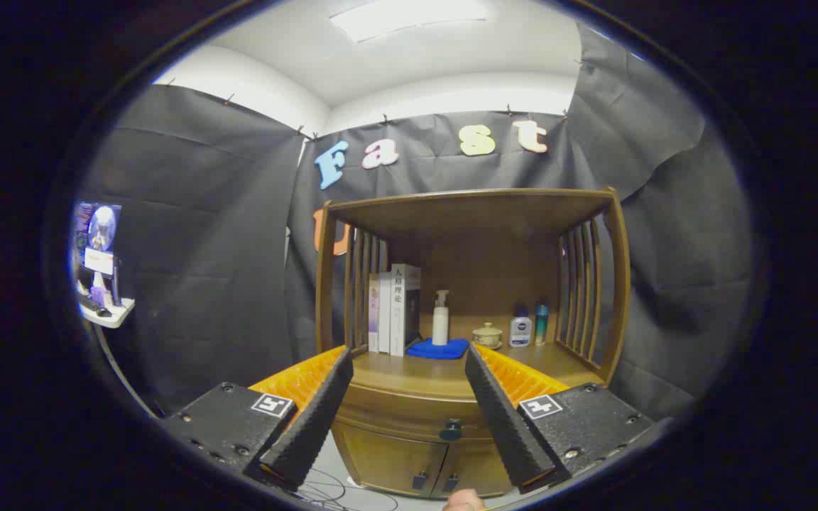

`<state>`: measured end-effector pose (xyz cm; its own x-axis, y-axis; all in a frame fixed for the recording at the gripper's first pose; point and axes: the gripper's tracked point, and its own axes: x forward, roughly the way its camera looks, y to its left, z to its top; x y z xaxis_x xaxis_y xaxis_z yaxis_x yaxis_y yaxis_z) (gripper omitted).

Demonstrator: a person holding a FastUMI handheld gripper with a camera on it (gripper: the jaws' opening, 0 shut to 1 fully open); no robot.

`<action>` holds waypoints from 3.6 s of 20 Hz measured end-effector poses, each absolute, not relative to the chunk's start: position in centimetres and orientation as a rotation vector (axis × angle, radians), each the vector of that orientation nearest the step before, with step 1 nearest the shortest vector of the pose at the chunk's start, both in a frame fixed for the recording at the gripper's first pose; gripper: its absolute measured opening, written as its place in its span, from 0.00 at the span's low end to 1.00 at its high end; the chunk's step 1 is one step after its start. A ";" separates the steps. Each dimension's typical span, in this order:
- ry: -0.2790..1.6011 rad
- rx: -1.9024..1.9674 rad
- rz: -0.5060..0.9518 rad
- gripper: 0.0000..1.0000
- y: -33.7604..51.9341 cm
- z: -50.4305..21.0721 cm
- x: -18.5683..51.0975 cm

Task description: Pull open the drawer, take out the items inside it, and place them on the countertop above the cabinet.

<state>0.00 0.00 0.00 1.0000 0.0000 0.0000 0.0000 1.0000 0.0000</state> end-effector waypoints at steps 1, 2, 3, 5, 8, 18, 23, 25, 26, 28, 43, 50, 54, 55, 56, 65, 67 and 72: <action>-0.006 0.002 -0.007 1.00 -0.2 0.1 0.0; -0.010 0.001 -0.008 1.00 -0.3 0.1 0.0; -0.010 0.000 -0.009 1.00 -0.4 0.1 -0.1; -0.011 -0.001 -0.016 1.00 -0.7 0.1 0.1; -0.030 0.013 -0.026 1.00 -1.1 0.4 0.0; 0.019 0.017 -0.077 1.00 -2.8 -2.9 2.1; 0.075 0.047 -0.089 1.00 -3.0 -6.8 4.0; 0.107 0.050 -0.093 1.00 -3.1 -8.8 5.0; 0.123 0.053 -0.097 1.00 -3.2 -9.8 5.4; 0.153 0.058 -0.106 1.00 -3.6 -11.8 6.5; 0.299 0.083 -0.207 0.78 -7.7 -23.0 14.6; 0.314 0.118 -0.225 0.53 -7.9 -25.0 16.2; 0.294 0.119 -0.226 0.47 -7.9 -25.1 16.2; 0.295 0.125 -0.228 0.46 -7.9 -25.1 16.2; 0.299 0.132 -0.229 0.44 -7.8 -25.2 16.2; 0.329 0.127 -0.229 0.36 -7.2 -25.1 14.0; 0.329 0.121 -0.221 0.36 -7.0 -25.1 12.8; 0.329 0.089 -0.203 0.36 -6.4 -25.1 10.1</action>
